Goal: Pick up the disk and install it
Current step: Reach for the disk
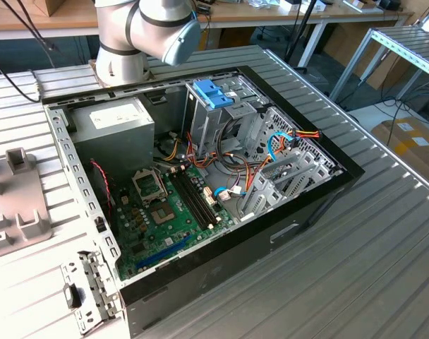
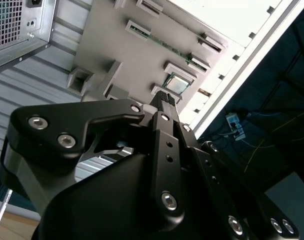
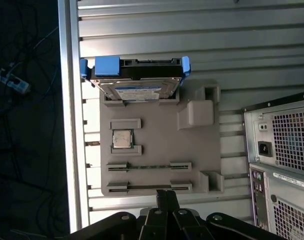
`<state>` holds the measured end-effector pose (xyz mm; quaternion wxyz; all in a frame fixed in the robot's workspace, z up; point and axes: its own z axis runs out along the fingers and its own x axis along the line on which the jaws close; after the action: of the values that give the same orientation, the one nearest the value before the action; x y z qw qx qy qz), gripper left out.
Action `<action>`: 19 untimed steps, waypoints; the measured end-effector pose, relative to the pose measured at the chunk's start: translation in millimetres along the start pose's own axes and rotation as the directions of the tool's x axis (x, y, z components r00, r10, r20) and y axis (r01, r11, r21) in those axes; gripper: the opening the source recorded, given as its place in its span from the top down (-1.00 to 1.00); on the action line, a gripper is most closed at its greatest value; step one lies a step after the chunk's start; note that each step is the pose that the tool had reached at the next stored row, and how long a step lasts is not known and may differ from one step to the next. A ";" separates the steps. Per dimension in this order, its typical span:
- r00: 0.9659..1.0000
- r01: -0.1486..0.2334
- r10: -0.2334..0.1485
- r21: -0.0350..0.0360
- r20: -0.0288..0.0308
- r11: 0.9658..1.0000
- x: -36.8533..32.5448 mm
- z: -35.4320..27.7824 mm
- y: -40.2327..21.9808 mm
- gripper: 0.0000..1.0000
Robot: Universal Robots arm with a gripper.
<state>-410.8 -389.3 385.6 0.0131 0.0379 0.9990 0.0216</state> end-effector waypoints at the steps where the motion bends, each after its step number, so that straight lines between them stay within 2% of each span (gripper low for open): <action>1: 1.000 0.000 0.000 0.000 0.000 1.000 0.2 0.1 0.7 0.79; 19: 1.000 0.000 0.000 0.000 0.000 1.000 1.9 2.3 13.5 0.79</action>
<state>-411.7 -375.6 383.9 0.0131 0.0379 0.9990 0.0216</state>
